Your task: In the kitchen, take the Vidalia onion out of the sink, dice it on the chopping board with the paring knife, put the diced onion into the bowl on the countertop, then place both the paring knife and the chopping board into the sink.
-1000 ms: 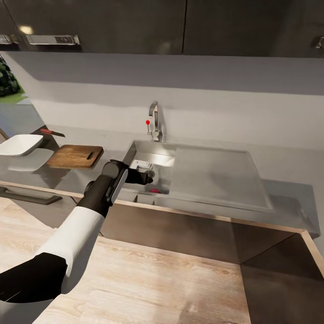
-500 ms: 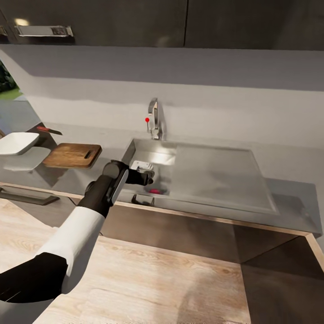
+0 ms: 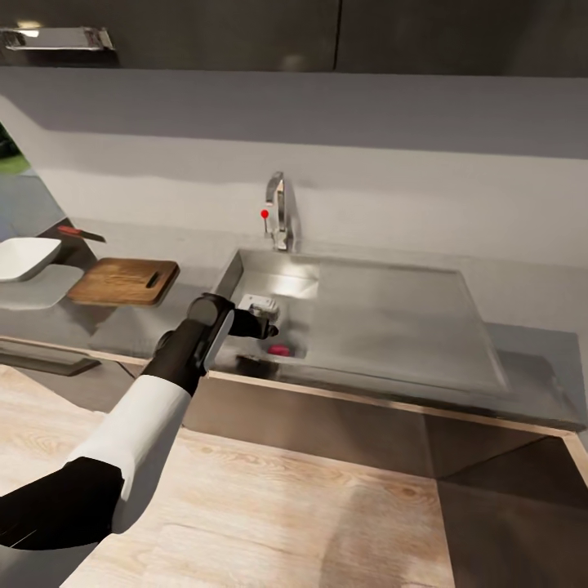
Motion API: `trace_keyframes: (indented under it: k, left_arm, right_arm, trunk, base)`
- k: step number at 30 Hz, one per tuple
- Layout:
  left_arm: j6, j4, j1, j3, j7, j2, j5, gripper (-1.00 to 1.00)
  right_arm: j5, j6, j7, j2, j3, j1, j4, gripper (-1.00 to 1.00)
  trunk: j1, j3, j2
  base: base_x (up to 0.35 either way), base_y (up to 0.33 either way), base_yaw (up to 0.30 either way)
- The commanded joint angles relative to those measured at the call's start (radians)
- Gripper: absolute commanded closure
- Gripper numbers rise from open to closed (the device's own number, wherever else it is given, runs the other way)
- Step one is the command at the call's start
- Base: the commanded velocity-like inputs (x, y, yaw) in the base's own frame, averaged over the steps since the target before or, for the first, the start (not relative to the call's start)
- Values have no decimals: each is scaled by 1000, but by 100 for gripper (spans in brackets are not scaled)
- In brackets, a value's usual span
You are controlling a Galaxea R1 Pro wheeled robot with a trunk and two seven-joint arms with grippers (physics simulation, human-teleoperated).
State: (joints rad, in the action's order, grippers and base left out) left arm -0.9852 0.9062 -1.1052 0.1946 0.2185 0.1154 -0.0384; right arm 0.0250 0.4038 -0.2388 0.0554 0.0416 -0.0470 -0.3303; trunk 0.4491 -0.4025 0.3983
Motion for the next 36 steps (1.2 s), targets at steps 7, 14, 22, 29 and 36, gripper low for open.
trace_keyframes:
  k: [7,14,22,29,36]
  left_arm:
    - [0,-7,-1,0,4,1,-4,-100]
    - [0,-11,-1,3,4,1,-2,-100]
    - [-3,-51,-1,1,3,1,-4,-100]
    - [-14,-52,-1,0,-2,0,-5,-100]
    - [-21,-44,-1,0,-2,-4,-6,-100]
  right_arm:
    - [3,1,-8,0,4,-1,1,-100]
    - [3,1,-8,0,4,-1,1,-100]
    - [3,1,-8,0,4,-1,1,-100]
    - [3,1,-8,0,4,-1,1,-100]
    - [3,1,-8,0,4,-1,1,-100]
  trunk:
    - [1,-13,2]
    - [1,-24,2]
    - [1,-37,2]
    - [1,-48,2]
    - [1,-59,2]
  base:
    - [285,-93,0]
    - [291,-106,0]
    - [44,-21,0]
    - [3,-1,0]
    - [0,0,0]
